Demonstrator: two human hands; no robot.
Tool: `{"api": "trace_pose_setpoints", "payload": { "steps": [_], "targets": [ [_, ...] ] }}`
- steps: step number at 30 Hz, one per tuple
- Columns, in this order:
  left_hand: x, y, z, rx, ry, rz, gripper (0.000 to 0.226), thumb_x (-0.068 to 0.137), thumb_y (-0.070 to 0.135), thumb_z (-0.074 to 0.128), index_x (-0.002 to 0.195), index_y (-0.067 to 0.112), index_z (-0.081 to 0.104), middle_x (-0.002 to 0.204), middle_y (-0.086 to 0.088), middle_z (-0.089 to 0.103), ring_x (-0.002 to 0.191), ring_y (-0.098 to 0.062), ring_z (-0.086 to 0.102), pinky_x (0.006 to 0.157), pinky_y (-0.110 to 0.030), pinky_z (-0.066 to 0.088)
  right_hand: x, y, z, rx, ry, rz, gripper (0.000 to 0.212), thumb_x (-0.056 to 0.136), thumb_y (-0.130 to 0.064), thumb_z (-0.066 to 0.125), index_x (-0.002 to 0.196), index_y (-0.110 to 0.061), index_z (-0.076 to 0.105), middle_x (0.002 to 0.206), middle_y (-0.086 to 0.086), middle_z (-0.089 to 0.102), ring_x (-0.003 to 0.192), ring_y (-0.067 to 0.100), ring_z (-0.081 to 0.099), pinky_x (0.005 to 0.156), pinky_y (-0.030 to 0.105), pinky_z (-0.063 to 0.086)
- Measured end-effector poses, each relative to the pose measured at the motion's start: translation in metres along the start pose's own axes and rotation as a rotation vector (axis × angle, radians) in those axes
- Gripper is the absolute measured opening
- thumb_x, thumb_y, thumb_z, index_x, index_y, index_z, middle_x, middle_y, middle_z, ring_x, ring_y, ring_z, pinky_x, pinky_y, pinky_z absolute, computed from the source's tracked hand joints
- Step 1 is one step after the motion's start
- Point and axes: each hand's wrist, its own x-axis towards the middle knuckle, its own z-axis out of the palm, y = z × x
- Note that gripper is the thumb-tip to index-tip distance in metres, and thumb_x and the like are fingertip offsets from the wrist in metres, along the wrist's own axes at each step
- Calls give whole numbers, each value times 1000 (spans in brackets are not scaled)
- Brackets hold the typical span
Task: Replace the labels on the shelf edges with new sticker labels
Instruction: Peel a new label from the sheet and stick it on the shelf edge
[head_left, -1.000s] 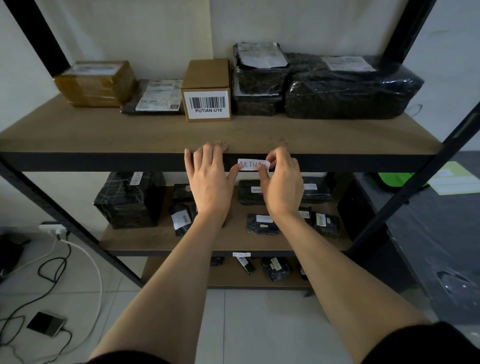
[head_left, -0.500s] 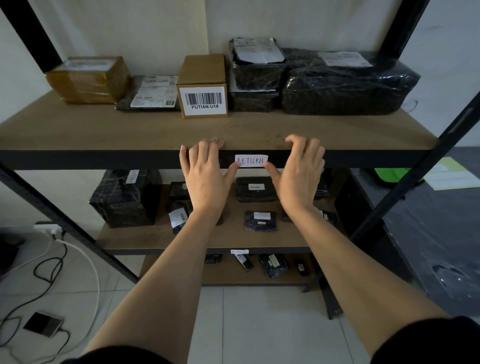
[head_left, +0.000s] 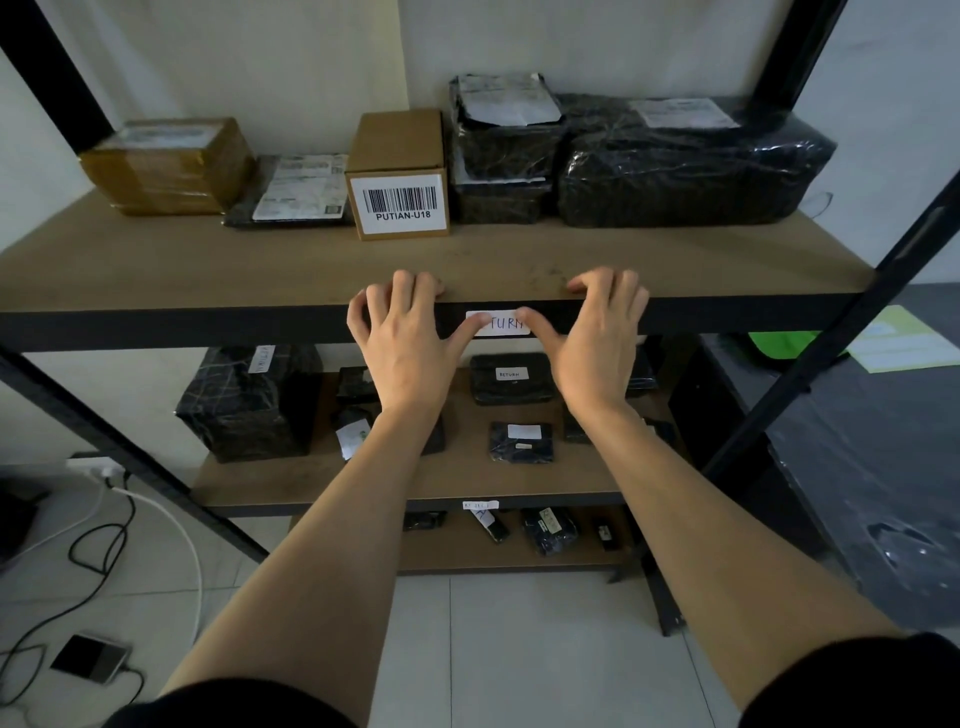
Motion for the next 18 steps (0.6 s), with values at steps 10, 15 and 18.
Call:
{"api": "trace_pose_setpoints", "payload": {
  "steps": [10, 15, 18],
  "targets": [
    [-1, -13, -5, -25, -19, 83, 40, 88, 49, 57, 109, 15, 60, 105, -6, 56, 105, -29, 47, 104, -42, 24, 1, 0, 2, -20, -24, 6, 63, 69, -56, 72, 102, -6, 52, 105, 13, 51, 96, 28, 45, 80, 28, 37],
    [-3, -13, -6, -20, -16, 84, 39, 87, 45, 61, 110, 14, 61, 105, -6, 57, 104, -29, 47, 105, -42, 24, -3, 7, 3, -26, -37, -48, 60, 67, -40, 81, 105, -6, 51, 109, 15, 51, 98, 29, 45, 81, 31, 39],
    [-3, -13, -4, -27, -10, 81, 40, 86, 44, 62, 112, 14, 61, 105, -6, 57, 105, -28, 46, 106, -42, 24, -4, 4, 3, -62, -25, -36, 65, 63, -44, 82, 105, -6, 51, 108, 15, 52, 96, 28, 46, 78, 31, 41]
  ]
}}
